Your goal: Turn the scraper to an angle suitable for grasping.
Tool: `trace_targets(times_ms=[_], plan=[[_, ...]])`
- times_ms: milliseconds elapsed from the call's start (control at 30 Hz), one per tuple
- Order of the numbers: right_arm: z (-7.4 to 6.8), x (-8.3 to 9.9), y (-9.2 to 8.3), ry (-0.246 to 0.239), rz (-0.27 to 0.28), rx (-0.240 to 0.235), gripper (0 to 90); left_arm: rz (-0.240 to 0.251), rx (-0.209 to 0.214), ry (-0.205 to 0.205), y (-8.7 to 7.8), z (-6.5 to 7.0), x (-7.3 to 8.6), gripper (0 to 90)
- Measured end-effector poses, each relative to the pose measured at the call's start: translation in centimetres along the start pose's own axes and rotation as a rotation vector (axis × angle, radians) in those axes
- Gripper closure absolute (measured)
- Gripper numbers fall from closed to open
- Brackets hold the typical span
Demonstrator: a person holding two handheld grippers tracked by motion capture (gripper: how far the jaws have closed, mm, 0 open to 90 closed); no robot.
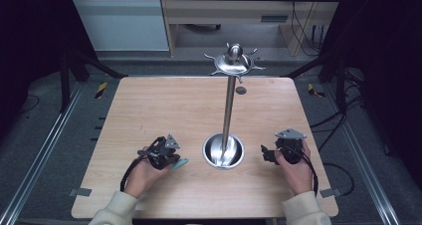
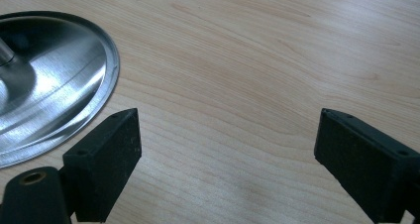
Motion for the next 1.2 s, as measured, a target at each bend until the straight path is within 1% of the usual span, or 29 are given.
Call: trace_targets(times_ms=[100,200,233,267,300,367,400,433,467,500,533,567,633,667,700,733,800,833,867,900,933,967,1000,1100,1133,1200], plan=[[0.0,0.0,0.0,0.001,-0.002,0.001,11.3,-0.006,0.002,0.008,0.0,0.2,0.0,90.0],[0.0,0.0,0.0,-0.002,0.000,0.000,11.3,-0.006,0.024,0.019,0.0,0.7,-0.2,90.0],[0.0,0.0,0.0,-0.002,0.000,0.000,11.3,-0.006,0.024,0.019,0.0,0.7,-0.2,90.0],[0.0,0.0,0.0,-0.001,-0.001,0.000,11.3,-0.014,0.029,0.041,-0.2,1.2,-0.3,90.0],[0.0,0.0,0.0,-0.001,-0.001,0.000,11.3,-0.014,0.029,0.041,-0.2,1.2,-0.3,90.0],[0.0,0.0,0.0,0.001,0.002,-0.003,11.3,-0.019,0.052,0.073,-0.3,1.9,-0.4,90.0],[0.0,0.0,-0.1,0.003,0.002,-0.001,11.3,-0.026,0.065,0.093,-0.5,2.5,-0.5,90.0],[0.0,0.0,-0.1,0.003,0.001,-0.001,11.4,-0.026,0.065,0.093,-0.5,2.5,-0.5,90.0],[0.0,0.0,0.0,0.002,0.000,-0.002,11.4,-0.036,0.081,0.111,-0.6,3.0,-0.6,90.0],[0.0,0.0,0.0,0.001,0.001,-0.003,11.4,-0.041,0.083,0.117,-0.6,3.2,-0.6,90.0],[0.0,0.0,0.0,0.001,-0.001,-0.003,11.4,-0.041,0.083,0.117,-0.6,3.2,-0.6,90.0],[-0.1,0.0,0.0,0.002,0.000,-0.002,11.4,-0.049,0.081,0.129,-0.8,3.3,-0.8,90.0],[0.0,0.0,0.0,0.000,0.000,-0.002,11.4,-0.049,0.078,0.131,-0.9,3.3,-1.0,90.0],[0.0,0.0,0.0,-0.001,0.000,-0.004,11.4,-0.053,0.067,0.139,-1.4,3.1,-1.2,90.0],[0.0,0.0,0.0,0.002,0.000,-0.001,11.4,-0.053,0.060,0.137,-1.6,3.0,-1.3,90.0],[0.1,-0.1,0.0,-0.001,0.002,0.002,11.4,-0.058,0.059,0.141,-1.9,2.9,-1.4,90.0],[0.1,-0.1,0.0,0.000,0.004,0.004,11.4,-0.089,0.053,0.168,-2.4,2.7,-1.5,90.0],[0.1,-0.1,0.0,0.000,0.004,0.004,11.4,-0.089,0.053,0.168,-2.4,2.7,-1.5,90.0],[0.0,-0.1,0.0,0.000,0.002,0.002,11.4,-0.116,0.063,0.189,-2.6,2.7,-1.6,89.0],[0.0,-0.1,0.0,-0.003,0.002,0.002,11.4,-0.116,0.063,0.189,-2.6,2.7,-1.6,88.1],[0.0,-0.1,0.0,-0.002,0.002,0.003,11.4,-0.129,0.066,0.206,-2.8,2.9,-1.9,87.7],[0.0,-0.1,0.0,0.002,0.000,0.002,11.4,-0.129,0.066,0.206,-2.8,2.9,-1.9,87.2],[0.0,-0.1,0.0,0.003,0.003,0.000,11.4,-0.139,0.079,0.222,-2.9,3.2,-2.2,86.2],[0.0,-0.1,0.0,-0.001,0.003,-0.001,11.4,-0.154,0.079,0.235,-2.7,3.3,-2.3,84.6],[0.0,-0.1,0.1,-0.005,0.004,0.000,11.4,-0.162,0.082,0.235,-2.6,3.3,-2.3,82.2],[0.0,-0.1,0.1,-0.003,0.003,-0.002,11.4,-0.183,0.091,0.241,-2.4,3.4,-2.2,82.0]])
Point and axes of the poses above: each handheld gripper's, and its own axes: y roughly forward along the jaws, x roughly out of its underside, z roughly to its right, the point moved 7 cm from there along y, roughly forward along the jaws, and after that the axes turned 14 degrees about y, right-handed, at the moved point
